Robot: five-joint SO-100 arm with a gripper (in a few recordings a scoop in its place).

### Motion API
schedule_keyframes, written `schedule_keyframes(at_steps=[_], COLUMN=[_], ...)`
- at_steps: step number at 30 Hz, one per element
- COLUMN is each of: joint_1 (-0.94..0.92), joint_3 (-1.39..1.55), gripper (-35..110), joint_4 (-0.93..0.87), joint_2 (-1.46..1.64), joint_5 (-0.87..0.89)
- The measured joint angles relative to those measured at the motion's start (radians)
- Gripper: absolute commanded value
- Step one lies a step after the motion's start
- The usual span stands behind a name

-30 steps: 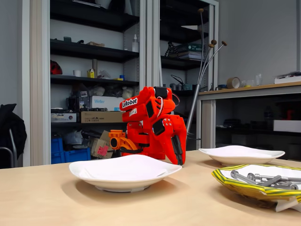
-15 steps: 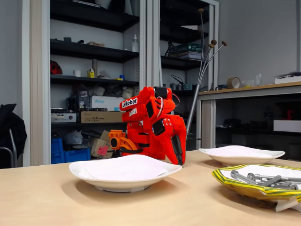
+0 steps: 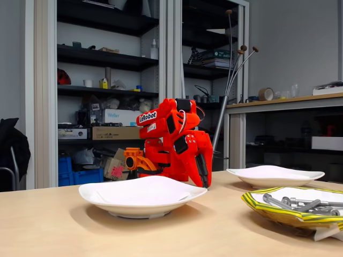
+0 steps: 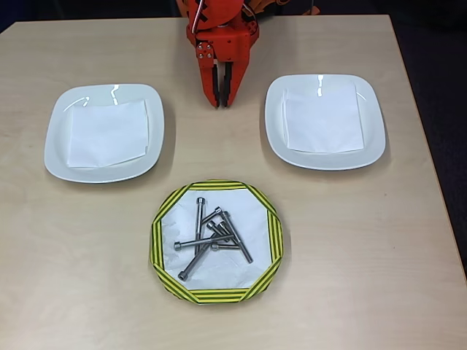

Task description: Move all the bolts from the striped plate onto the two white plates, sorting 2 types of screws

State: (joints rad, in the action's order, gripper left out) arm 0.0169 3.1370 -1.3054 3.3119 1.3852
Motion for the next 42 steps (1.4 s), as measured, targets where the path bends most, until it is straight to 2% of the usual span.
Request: schedule_keyframes(at_steps=[3,8,12,15,23,27,30,33,37,42], joint_1=[-0.003,-0.138,-0.213,-0.186,-0.071,-0.038,-0.023,-0.035,-0.061,-0.078], joint_3=[0.000,-0.077,-0.321,-0.552,-0.854,-1.045,-1.206,-1.330,-1.485,-1.706], gripper=[2,2,2,4,0,0,14,2,14,15], joint_4=[0.000,0.037,0.060,0.083,0.344,0.311,0.272,0.310,0.353,0.371], joint_2=[0.000,-0.054,-0.348,-0.601,-1.091,-1.341,-1.496,-1.634,-1.802,-2.000], joint_5=[-0.002,-0.103,-0.150,-0.150,0.017,0.081,0.095,0.063,0.018,0.018])
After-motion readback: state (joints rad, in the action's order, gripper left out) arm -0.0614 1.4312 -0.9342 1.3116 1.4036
